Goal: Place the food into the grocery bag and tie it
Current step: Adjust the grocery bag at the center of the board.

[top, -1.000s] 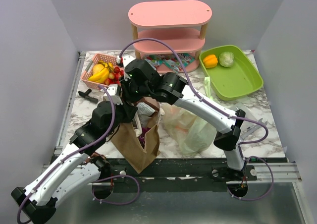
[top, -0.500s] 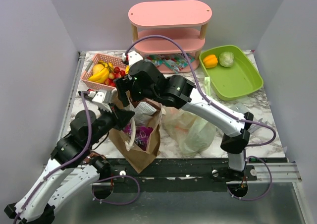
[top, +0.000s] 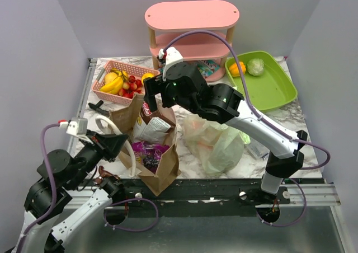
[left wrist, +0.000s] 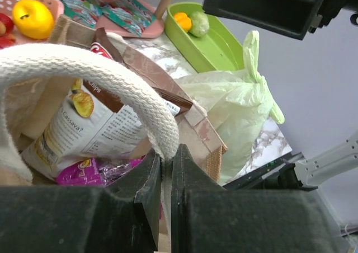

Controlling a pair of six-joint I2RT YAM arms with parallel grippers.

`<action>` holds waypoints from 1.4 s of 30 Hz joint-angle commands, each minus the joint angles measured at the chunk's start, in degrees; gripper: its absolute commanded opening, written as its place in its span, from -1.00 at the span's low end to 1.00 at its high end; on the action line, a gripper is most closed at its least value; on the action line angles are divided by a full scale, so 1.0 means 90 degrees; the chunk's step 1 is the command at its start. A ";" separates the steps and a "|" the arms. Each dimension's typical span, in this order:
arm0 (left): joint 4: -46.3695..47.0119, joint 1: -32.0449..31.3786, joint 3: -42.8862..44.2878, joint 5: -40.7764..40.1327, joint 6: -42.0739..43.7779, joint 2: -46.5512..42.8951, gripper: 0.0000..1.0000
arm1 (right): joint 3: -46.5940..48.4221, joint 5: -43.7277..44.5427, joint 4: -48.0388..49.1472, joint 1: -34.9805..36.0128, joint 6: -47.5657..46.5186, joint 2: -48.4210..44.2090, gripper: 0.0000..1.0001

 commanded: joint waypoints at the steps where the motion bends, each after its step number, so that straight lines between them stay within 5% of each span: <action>1: -0.0939 -0.0005 0.0293 -0.0782 -0.0669 -0.0476 -1.00 | -0.0293 0.0292 -0.0045 0.0000 0.0124 -0.0023 0.92; 20: -0.3615 -0.0005 0.0793 -0.1913 -0.2565 -0.2195 -0.55 | -0.0826 -0.0265 -0.0106 -0.0175 0.0459 0.0605 0.94; 28: -0.4060 -0.0005 0.1062 -0.2150 -0.2939 -0.2476 -0.06 | -0.1060 -0.0410 -0.0072 -0.0244 0.0487 0.0740 0.94; 42: -0.4979 0.0190 0.2037 -0.2833 -0.3246 -0.2680 0.11 | -0.1497 -0.0142 -0.0141 -0.0527 0.0386 0.0732 0.95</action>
